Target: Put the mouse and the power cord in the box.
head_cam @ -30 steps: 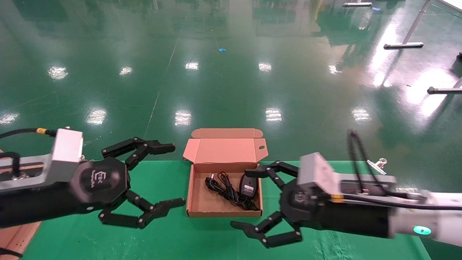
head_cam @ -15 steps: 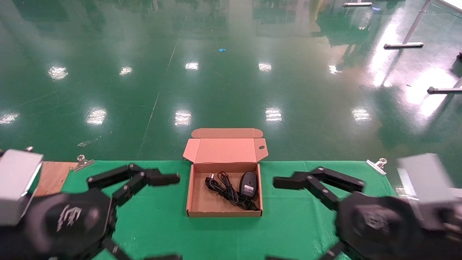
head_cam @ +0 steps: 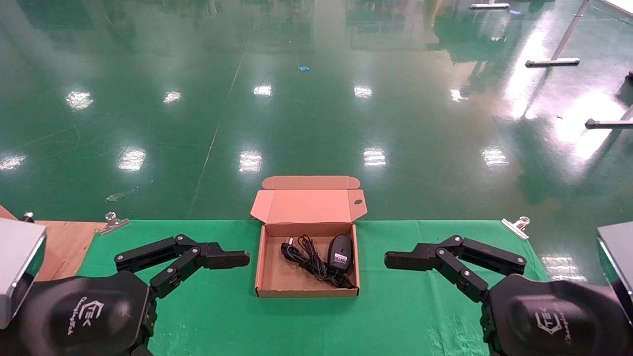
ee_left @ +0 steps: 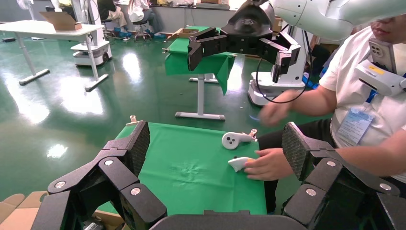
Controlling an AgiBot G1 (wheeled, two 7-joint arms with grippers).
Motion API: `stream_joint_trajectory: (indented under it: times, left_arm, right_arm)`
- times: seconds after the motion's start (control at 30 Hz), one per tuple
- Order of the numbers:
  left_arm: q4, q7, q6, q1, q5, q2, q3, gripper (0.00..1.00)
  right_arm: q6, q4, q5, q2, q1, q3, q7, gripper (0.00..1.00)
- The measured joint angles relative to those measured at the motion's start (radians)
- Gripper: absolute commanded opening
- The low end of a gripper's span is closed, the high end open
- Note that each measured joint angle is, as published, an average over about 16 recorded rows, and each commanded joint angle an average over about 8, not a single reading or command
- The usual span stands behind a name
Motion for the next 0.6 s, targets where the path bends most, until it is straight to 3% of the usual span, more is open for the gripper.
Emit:
stream_joint_trajectory:
  times: [0.6]
  left_arm:
    - [0.02,0.008,-0.002,-0.009,0.003,0.002,0.007,1.0]
  right_arm:
    - [0.014,-0.011,-0.015,-0.012,0.011,-0.017,-0.005,1.0]
